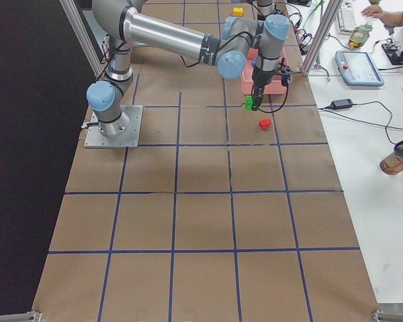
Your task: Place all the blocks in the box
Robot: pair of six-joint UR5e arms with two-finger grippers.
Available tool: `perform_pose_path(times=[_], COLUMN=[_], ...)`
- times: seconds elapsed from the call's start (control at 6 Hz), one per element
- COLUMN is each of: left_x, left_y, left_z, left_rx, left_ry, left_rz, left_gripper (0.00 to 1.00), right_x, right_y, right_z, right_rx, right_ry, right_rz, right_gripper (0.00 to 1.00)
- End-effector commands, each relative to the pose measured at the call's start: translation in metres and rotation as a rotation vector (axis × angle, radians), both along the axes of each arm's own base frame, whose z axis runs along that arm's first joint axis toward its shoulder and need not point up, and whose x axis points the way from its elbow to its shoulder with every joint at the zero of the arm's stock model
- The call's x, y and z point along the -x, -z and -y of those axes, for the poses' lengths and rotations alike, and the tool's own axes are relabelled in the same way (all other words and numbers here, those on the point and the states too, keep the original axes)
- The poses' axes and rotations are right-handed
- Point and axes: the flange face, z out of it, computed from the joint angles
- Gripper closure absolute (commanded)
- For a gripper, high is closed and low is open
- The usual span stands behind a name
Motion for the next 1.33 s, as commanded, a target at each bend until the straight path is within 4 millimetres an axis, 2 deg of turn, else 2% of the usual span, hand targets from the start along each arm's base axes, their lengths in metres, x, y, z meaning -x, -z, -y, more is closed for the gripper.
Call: perform_pose_path(times=[0.0,0.17,0.33,0.5,0.67,0.83,1.0,1.17], left_x=[-0.123,-0.201,-0.265,-0.318,-0.377,-0.398,-0.449,-0.465], left_y=[-0.039,-0.036,-0.018,-0.009,0.001,0.011,0.027,0.048], left_z=[0.008,0.008,0.003,-0.002,-0.007,-0.011,-0.024,-0.028], left_rx=[-0.051,-0.088,-0.127,-0.15,-0.16,-0.175,-0.203,-0.192], left_ry=[-0.15,-0.253,-0.291,-0.204,-0.195,-0.072,-0.036,0.019], left_rz=[0.02,0.056,0.099,0.122,0.126,0.143,0.137,0.149], left_gripper=[0.0,0.0,0.0,0.0,0.0,0.01,0.01,0.01], right_x=[-0.076,-0.131,-0.185,-0.232,-0.274,-0.289,-0.293,-0.295], right_y=[-0.006,-0.002,0.004,0.015,0.044,0.074,0.112,0.131], right_z=[0.021,0.028,0.035,0.045,0.06,0.077,0.09,0.095], right_rx=[0.041,0.047,0.054,0.055,0.045,0.042,0.034,0.029], right_ry=[-0.031,-0.064,-0.115,-0.151,-0.161,-0.17,-0.176,-0.184], right_rz=[0.049,0.071,0.075,0.106,0.143,0.15,0.151,0.151], right_gripper=[0.67,0.67,0.67,0.67,0.67,0.67,0.63,0.43])
